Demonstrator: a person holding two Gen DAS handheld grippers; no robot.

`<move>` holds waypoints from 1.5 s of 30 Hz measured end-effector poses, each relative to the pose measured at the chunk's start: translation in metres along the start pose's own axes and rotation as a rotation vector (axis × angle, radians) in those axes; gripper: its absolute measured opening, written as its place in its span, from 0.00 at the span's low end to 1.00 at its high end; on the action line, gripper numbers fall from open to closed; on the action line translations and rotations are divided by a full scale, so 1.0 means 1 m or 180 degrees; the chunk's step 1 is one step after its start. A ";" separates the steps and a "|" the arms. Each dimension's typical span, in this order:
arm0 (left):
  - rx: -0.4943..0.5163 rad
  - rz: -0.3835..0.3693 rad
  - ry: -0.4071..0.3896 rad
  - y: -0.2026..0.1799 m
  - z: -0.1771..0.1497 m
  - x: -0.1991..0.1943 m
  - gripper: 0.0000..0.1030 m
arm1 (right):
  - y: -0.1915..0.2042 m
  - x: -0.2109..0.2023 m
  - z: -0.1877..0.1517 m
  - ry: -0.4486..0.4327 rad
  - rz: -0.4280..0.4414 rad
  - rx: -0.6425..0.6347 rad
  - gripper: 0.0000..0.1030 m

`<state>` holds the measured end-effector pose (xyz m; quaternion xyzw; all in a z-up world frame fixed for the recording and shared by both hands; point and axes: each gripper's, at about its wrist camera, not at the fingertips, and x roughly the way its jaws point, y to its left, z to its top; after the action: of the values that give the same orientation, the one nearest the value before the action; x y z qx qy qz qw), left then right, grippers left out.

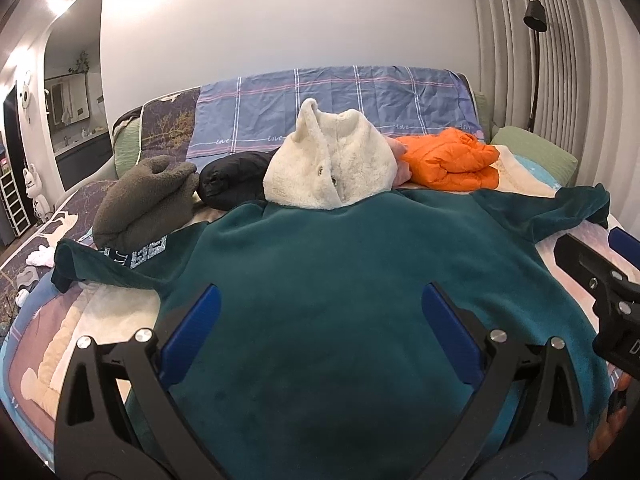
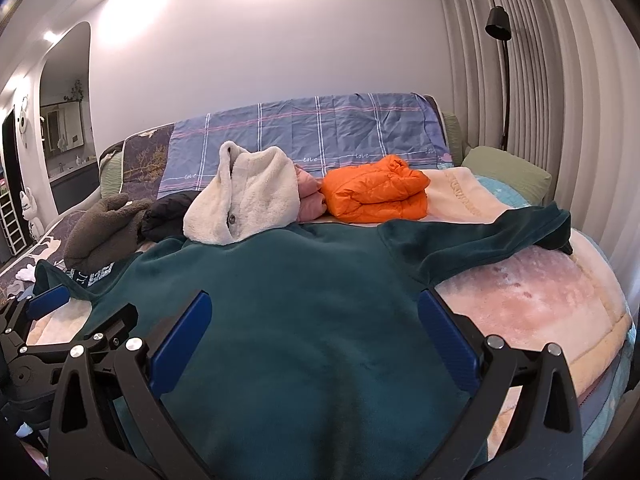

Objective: Fold large clothes

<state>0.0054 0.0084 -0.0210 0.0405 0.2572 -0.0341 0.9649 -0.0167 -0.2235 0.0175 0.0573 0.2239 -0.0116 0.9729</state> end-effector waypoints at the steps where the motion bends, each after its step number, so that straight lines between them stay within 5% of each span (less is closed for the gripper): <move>1: 0.0001 -0.0001 -0.0001 0.000 0.000 0.000 0.98 | 0.000 0.000 0.000 0.0006 -0.0001 0.0005 0.99; 24: -0.0059 0.0071 -0.0178 0.004 -0.002 -0.004 0.98 | -0.001 0.004 -0.003 0.0074 -0.0051 0.0032 0.99; 34: 0.0149 0.0289 0.0034 -0.004 -0.004 0.003 0.98 | -0.003 0.009 -0.005 0.0113 -0.0046 0.0055 0.99; 45: 0.0102 0.0166 0.0107 -0.005 -0.007 0.006 0.98 | -0.003 0.014 -0.008 0.0142 -0.0054 0.0049 0.99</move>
<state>0.0065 0.0040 -0.0298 0.0632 0.2717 -0.0123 0.9602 -0.0083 -0.2258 0.0037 0.0631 0.2459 -0.0203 0.9670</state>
